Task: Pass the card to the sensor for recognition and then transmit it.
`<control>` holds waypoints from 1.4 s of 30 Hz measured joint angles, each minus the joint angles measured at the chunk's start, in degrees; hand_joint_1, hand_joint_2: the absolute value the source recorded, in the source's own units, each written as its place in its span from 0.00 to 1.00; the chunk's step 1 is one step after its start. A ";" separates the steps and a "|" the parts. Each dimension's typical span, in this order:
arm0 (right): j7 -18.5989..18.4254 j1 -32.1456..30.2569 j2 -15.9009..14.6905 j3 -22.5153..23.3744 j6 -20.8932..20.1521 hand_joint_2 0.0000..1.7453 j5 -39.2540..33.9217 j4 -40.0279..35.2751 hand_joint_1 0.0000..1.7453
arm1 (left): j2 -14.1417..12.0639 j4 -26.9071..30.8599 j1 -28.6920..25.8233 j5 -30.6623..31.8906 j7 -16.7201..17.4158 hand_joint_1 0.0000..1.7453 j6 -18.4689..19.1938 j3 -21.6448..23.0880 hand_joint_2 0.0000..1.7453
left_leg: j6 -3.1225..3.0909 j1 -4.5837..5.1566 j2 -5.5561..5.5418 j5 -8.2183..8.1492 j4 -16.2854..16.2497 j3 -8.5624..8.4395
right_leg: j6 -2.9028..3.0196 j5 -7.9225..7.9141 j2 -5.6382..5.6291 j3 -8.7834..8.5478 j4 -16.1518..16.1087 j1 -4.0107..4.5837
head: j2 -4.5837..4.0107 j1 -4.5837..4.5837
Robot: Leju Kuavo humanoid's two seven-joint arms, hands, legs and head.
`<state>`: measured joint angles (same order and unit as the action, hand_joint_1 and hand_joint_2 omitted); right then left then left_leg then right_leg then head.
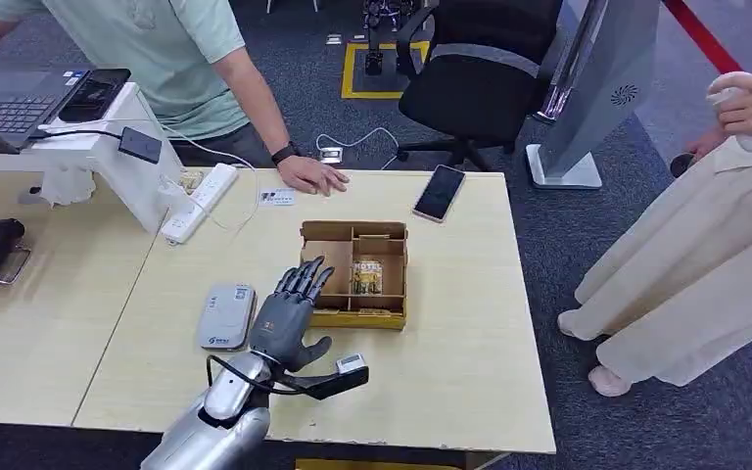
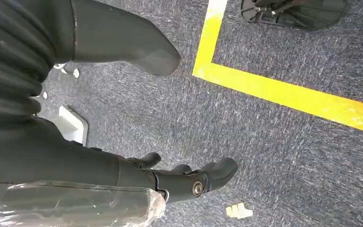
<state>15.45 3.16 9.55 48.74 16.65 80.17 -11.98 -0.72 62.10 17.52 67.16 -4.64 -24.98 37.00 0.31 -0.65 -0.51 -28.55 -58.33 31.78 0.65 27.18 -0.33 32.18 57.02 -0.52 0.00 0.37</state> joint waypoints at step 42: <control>-0.43 -0.06 0.00 -0.76 0.00 1.00 -0.17 0.00 0.00 | 1.31 -2.75 1.14 2.23 -0.65 1.00 -1.46 1.57 1.00 | 0.00 0.00 0.00 0.00 0.00 0.01 | 0.00 0.00 0.00 0.00 0.00 0.00 | 0.00 -0.02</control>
<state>15.02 3.11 9.55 47.98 16.66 80.00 -11.98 0.59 59.34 18.65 69.39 -5.29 -26.44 38.58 0.31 -0.65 -0.51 -28.55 -58.33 31.79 0.65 27.18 -0.33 32.19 57.02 -0.52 0.00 0.35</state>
